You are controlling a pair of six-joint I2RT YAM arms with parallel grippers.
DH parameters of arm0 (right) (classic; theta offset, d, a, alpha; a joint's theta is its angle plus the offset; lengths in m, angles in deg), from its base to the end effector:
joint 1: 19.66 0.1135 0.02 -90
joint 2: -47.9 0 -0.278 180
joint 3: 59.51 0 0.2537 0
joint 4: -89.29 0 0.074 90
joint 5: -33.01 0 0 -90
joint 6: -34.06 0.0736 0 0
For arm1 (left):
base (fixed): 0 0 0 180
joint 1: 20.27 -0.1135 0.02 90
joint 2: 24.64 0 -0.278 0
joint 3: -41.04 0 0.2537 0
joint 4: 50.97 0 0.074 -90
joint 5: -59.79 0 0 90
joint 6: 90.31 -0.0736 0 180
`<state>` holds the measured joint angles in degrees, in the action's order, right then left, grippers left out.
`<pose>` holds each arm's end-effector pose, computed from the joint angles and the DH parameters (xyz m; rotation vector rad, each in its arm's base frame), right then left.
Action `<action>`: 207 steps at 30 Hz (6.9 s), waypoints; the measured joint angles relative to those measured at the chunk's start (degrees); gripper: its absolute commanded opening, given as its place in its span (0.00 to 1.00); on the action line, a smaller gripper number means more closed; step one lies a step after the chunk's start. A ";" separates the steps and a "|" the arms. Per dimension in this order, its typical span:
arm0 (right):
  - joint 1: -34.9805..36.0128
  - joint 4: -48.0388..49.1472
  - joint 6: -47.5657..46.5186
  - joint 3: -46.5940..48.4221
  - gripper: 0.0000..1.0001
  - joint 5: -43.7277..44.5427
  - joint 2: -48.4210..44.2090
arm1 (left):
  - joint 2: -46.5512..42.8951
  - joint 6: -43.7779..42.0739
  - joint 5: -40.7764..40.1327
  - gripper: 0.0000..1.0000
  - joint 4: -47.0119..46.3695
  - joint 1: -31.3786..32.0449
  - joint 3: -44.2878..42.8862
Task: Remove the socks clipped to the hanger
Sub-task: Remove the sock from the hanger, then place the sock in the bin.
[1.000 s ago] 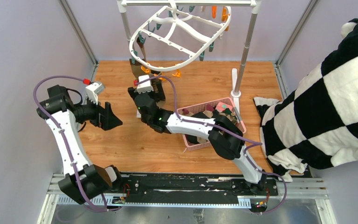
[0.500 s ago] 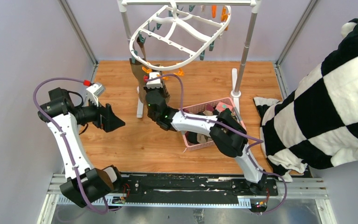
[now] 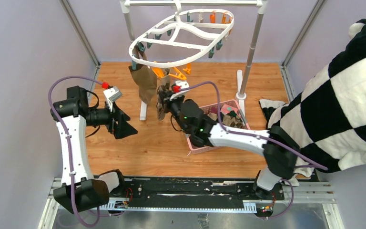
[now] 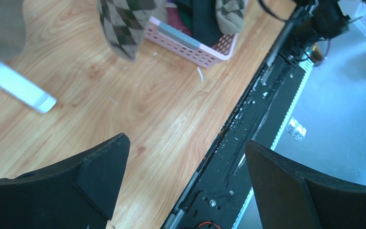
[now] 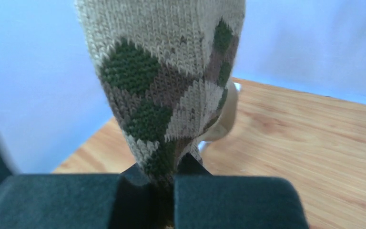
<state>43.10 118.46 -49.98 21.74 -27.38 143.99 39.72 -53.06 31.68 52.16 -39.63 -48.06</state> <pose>0.2284 0.3643 0.3591 -0.2312 1.3659 0.6669 0.1649 -0.0109 0.3638 0.7563 2.0574 -0.9296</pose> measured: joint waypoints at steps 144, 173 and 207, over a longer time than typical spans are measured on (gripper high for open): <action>-4.37 -16.50 25.42 -6.45 0.03 -62.55 -15.74 | 0.81 -0.81 0.81 0.39 0.63 28.44 -4.50; -34.45 -45.72 27.02 -31.76 0.06 -29.59 -40.92 | -7.41 11.13 -13.77 1.00 -10.75 28.48 -2.08; -36.04 -40.50 30.18 -35.50 0.51 -38.47 -29.92 | 0.52 31.85 -16.17 1.00 -23.43 2.36 -1.66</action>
<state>7.06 77.96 -19.80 -13.75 -65.85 114.07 40.24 -21.21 15.51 28.73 -37.26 -49.72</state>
